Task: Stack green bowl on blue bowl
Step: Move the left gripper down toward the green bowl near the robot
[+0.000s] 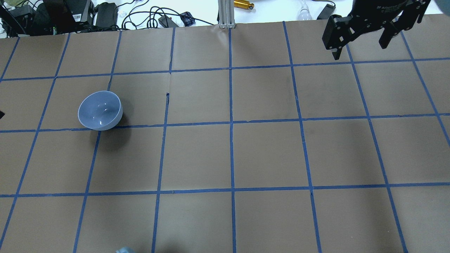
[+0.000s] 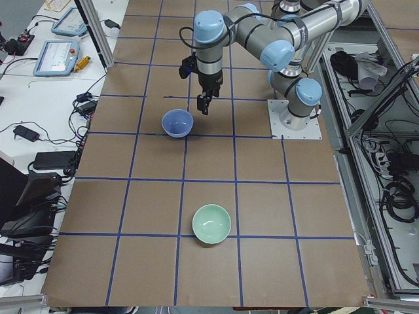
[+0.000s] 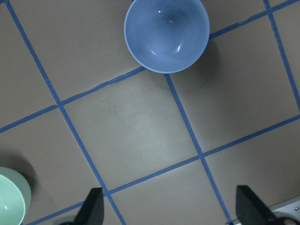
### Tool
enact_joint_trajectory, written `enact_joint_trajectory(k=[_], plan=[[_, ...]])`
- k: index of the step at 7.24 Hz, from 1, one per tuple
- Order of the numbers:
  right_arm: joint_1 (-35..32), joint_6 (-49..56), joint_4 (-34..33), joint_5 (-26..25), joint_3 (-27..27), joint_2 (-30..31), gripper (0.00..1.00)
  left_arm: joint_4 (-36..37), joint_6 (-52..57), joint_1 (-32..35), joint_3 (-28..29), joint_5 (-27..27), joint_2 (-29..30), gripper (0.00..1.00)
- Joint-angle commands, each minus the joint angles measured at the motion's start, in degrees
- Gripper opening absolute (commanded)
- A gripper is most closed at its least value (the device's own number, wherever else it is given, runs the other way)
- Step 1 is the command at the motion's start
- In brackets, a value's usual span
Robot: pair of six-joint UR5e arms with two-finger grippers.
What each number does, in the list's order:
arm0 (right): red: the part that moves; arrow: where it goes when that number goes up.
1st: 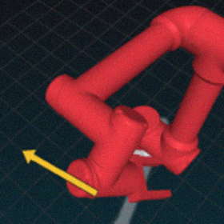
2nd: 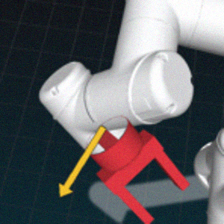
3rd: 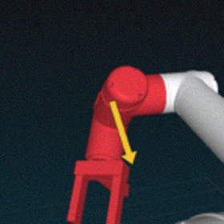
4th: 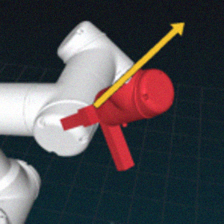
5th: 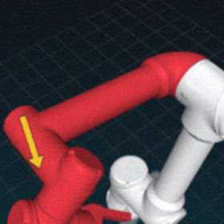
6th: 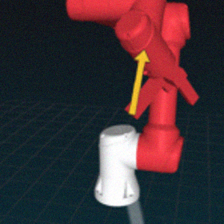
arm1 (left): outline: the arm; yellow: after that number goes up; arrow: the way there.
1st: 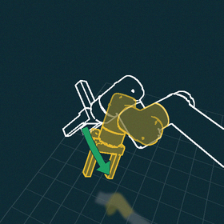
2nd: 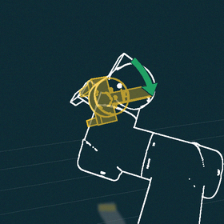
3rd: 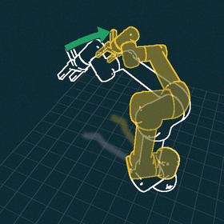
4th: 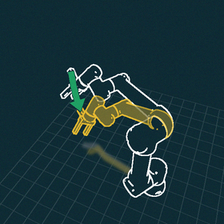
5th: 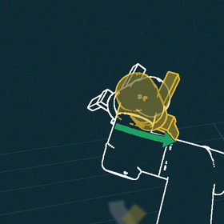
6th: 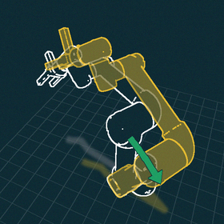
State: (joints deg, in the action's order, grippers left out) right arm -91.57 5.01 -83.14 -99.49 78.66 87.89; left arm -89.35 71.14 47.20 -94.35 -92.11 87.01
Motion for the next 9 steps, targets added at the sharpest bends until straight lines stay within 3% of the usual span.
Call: enact_joint_trajectory(k=[1,2,5,7,9], plan=[[-0.02,0.0,0.0,0.0,0.0,0.0,1.0,9.85,25.06,-13.56,-5.99,3.5,1.58,1.0],[-0.02,0.0,0.0,0.0,0.0,0.0,1.0,11.2,35.54,-18.76,-7.41,3.52,3.5,1.0],[-0.02,0.0,0.0,0.0,0.0,0.0,1.0,18.32,52.3,-27.49,-6.9,5.17,11.75,1.0],[0.07,0.0,0.0,0.0,0.0,0.0,1.0,24.62,59.16,-28.39,-5.77,6.24,16.59,1.0],[-0.02,0.0,0.0,0.0,0.0,0.0,1.0,25.01,64.63,-29.36,-2.52,6.16,22.04,1.0]])
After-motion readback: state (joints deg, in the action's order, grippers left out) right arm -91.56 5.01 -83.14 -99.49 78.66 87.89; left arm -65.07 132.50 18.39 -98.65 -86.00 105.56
